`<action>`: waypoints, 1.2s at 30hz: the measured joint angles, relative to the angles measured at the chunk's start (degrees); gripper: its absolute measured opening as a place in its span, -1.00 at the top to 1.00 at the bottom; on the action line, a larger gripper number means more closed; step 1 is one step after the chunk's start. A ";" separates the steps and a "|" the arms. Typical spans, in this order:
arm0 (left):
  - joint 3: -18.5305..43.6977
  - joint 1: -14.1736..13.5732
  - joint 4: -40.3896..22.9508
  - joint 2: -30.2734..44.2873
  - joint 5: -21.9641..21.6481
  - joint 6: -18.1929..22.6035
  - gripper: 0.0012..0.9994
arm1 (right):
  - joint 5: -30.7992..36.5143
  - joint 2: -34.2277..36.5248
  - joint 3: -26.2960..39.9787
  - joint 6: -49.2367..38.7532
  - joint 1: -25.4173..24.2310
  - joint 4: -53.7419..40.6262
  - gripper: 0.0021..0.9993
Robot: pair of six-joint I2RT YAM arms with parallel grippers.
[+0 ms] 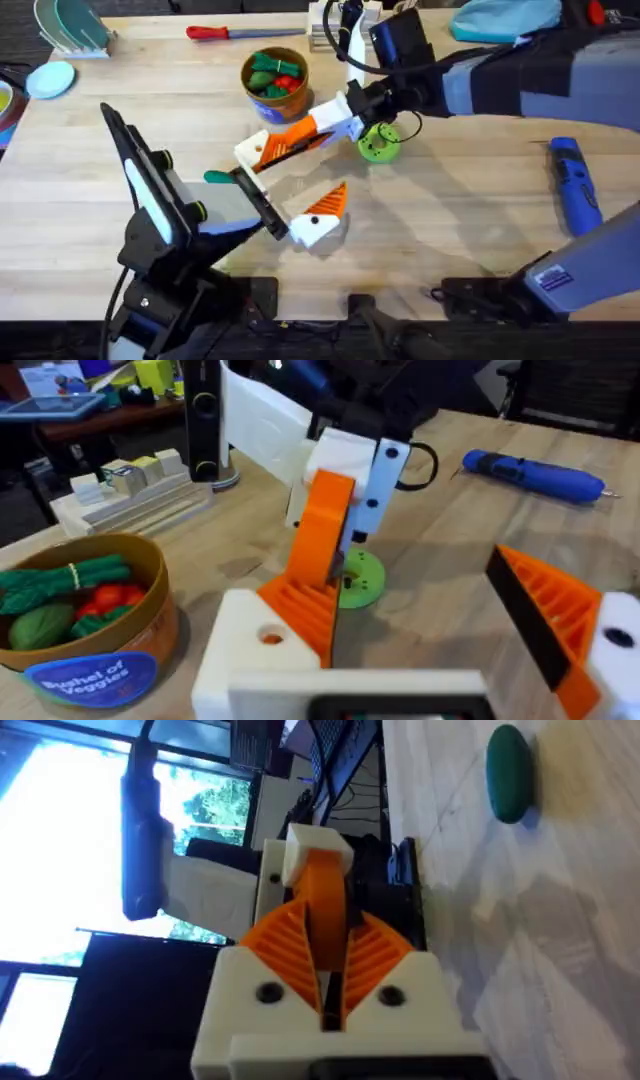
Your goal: Pick up the gripper from the table and insert it into the empty holder that is missing its gripper. Then pick up a screw, insert it into the mounting hole, and use the screwdriver to tighten it. Finally, clean up the table by picking up the vegetable and placing it into the bucket.
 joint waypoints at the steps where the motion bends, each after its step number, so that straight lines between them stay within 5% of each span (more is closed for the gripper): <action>1: 0.00 -0.01 0.00 0.00 -0.18 -0.04 -0.99 | 0.00 -0.01 0.00 0.06 -0.01 -0.02 0.83; 36: 0.00 0.12 1.29 0.02 2.90 -8.91 -0.99 | 2.44 -0.01 0.00 2.83 0.25 0.02 0.99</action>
